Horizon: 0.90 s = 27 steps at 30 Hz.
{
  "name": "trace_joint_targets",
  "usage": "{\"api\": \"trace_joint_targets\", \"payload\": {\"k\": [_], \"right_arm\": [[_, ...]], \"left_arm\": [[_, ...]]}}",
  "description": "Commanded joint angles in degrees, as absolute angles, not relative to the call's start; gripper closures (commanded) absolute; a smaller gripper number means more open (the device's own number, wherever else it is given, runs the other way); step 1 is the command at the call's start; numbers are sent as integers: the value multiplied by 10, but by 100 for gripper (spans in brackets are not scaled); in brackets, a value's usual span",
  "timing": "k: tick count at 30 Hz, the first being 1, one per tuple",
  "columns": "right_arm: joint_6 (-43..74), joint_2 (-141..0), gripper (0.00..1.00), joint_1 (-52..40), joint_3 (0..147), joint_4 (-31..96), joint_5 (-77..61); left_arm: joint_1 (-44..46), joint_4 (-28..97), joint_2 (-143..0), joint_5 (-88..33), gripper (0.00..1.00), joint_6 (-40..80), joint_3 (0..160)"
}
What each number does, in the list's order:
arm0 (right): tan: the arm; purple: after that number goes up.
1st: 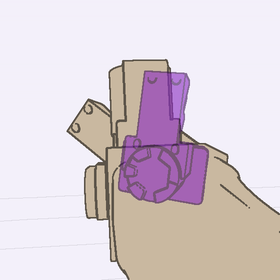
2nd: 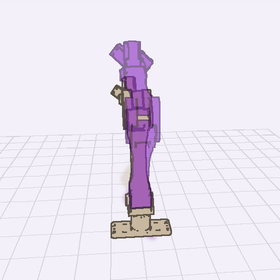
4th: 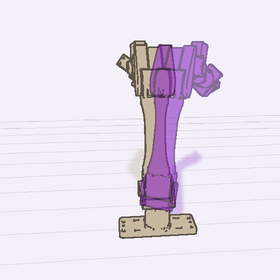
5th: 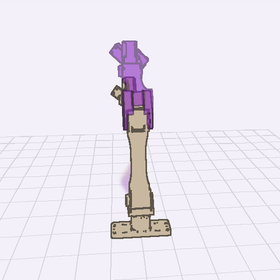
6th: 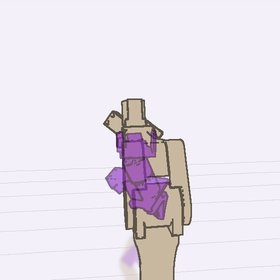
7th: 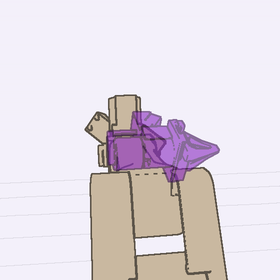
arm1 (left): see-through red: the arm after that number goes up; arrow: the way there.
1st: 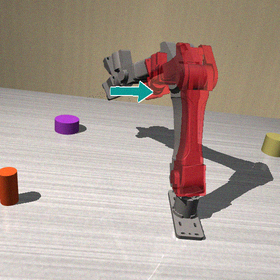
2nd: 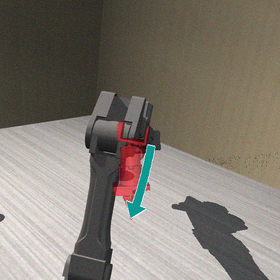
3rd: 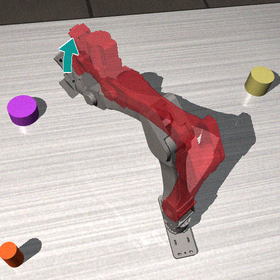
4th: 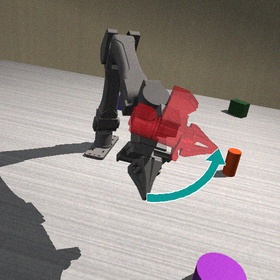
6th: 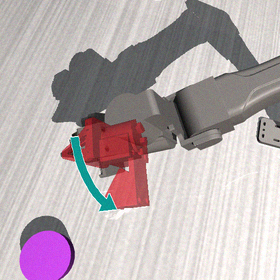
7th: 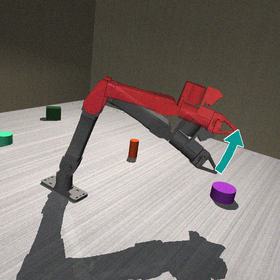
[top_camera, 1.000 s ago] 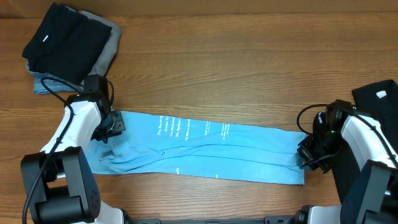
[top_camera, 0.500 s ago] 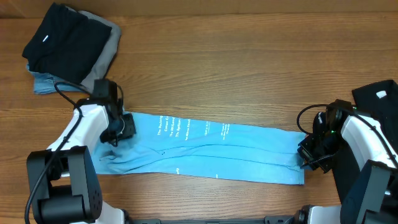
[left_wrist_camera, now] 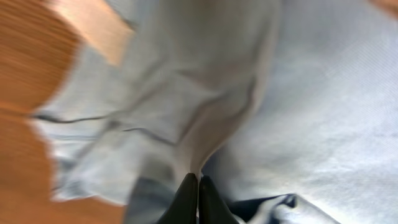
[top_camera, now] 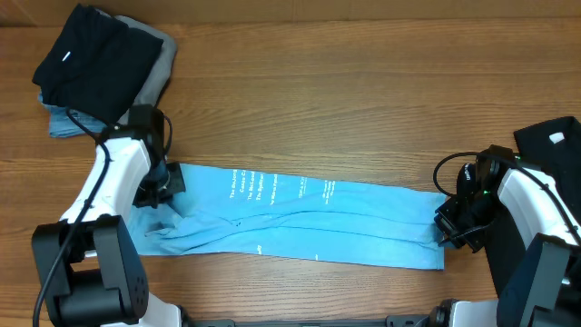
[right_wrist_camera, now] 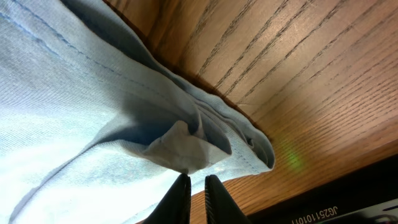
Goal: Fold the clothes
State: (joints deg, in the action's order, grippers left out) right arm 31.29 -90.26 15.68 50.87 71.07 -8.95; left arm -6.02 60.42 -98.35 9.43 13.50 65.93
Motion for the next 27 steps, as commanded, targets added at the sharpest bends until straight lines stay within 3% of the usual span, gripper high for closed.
{"api": "trace_joint_targets", "payload": {"k": [1, 4, 8, 12, 14, 15, 17, 21, 27], "right_arm": [[311, -890, 88, 158, 506, 708, -86], [311, -890, 88, 158, 506, 708, -86], [311, -890, 88, 158, 506, 708, -86], [311, -890, 88, 158, 506, 708, -86], [311, -890, 88, 158, 506, 708, -86], [311, -890, 88, 158, 506, 708, -86], [311, -890, 88, 158, 506, 708, -86], [311, -890, 87, 158, 506, 708, -86], [311, -890, 87, 158, 506, 712, -86]], "left_arm": [[-72, 627, -970, 166, 95, 155, 696], [-90, 643, -970, 175, 93, 159, 707], [-132, 650, -971, 168, 79, 162, 707], [-164, 665, -970, 160, 78, 164, 707], [-174, 662, -970, 98, 78, 150, 707], [-173, 660, -970, -5, 72, 87, 707], [-157, 666, -970, -64, 66, 50, 707], [-96, 688, -970, -16, 62, 52, 707], [-13, 758, -948, 129, 69, 155, 707]]}}
